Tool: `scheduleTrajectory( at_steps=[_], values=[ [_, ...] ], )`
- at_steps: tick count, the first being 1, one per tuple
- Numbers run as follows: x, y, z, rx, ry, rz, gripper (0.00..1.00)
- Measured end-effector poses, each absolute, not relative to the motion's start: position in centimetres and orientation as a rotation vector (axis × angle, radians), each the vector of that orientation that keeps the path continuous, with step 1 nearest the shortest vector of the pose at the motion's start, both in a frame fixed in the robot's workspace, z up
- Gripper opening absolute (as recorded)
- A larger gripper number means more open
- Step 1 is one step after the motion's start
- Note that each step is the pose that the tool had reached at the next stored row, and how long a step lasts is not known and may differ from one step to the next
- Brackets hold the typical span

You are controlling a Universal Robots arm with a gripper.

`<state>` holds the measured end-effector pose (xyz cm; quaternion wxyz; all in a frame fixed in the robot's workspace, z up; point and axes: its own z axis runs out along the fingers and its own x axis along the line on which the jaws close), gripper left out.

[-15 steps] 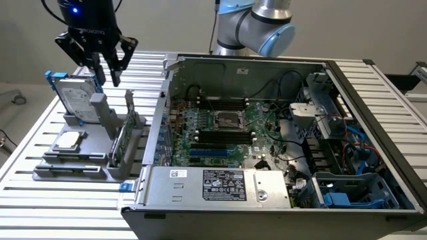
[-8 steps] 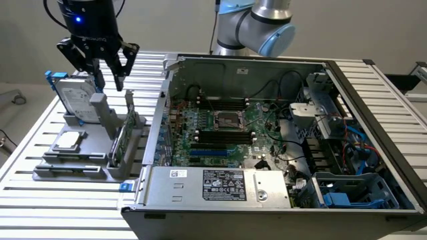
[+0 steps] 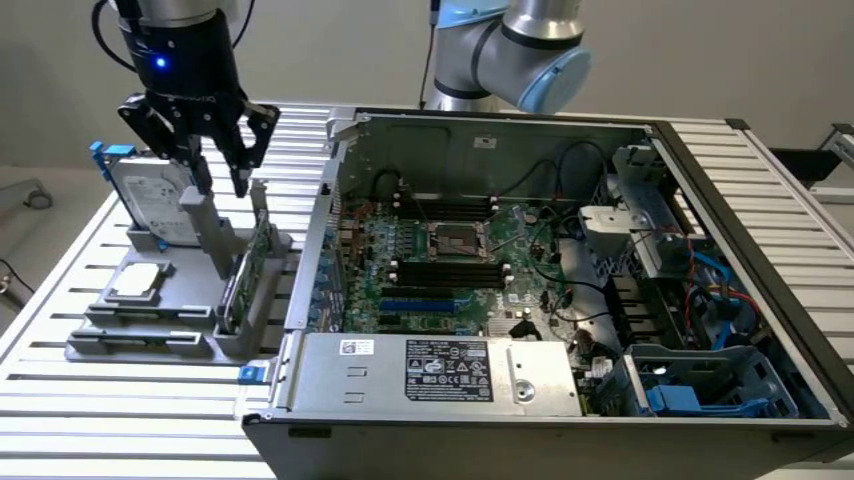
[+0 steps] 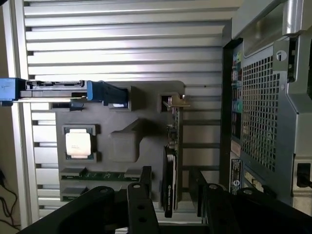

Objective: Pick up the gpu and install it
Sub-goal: 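Pick up the gpu and move the gpu toward the slot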

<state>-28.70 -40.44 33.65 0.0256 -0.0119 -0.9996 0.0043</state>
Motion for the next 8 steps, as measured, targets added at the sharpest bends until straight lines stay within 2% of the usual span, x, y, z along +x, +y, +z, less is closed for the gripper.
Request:
scheduleTrajectory(
  at_steps=[8],
  values=[
    [-28.7,-41.1,32.2,-0.037,-3.090,0.013,0.44]
  ],
)
